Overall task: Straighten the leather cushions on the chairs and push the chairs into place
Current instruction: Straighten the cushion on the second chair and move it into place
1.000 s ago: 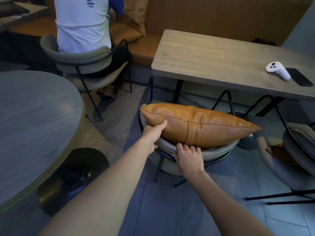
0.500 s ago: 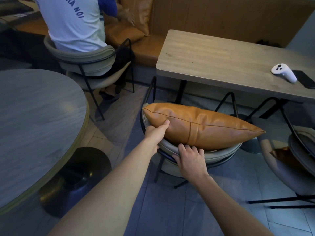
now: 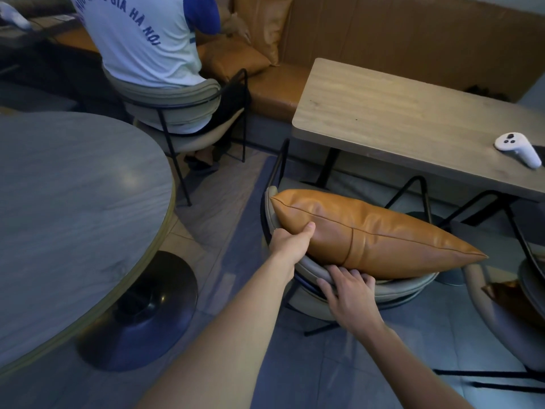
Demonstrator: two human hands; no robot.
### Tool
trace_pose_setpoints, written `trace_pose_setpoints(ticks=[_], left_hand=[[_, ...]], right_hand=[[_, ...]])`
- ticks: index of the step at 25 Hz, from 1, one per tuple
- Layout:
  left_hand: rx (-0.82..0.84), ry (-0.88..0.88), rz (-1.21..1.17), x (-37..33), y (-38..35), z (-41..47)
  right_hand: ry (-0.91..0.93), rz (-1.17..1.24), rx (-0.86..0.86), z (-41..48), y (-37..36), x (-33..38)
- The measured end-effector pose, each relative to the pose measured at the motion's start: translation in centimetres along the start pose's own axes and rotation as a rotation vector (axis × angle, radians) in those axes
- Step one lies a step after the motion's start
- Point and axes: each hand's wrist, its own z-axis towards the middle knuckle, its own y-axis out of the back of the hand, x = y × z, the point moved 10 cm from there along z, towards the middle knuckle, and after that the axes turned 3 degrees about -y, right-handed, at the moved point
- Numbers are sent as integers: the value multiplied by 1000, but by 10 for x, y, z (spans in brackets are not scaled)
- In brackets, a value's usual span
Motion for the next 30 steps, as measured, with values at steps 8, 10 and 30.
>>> trace_pose_setpoints(ticks=[8, 10, 30], left_hand=[[-34, -23, 36, 2, 3, 1], [-29, -20, 30, 2, 3, 2], [21, 44, -55, 0, -5, -16]], right_hand=[[8, -51, 9, -1, -3, 3], [12, -70, 14, -1, -3, 6], [-84, -212, 449, 1, -10, -12]])
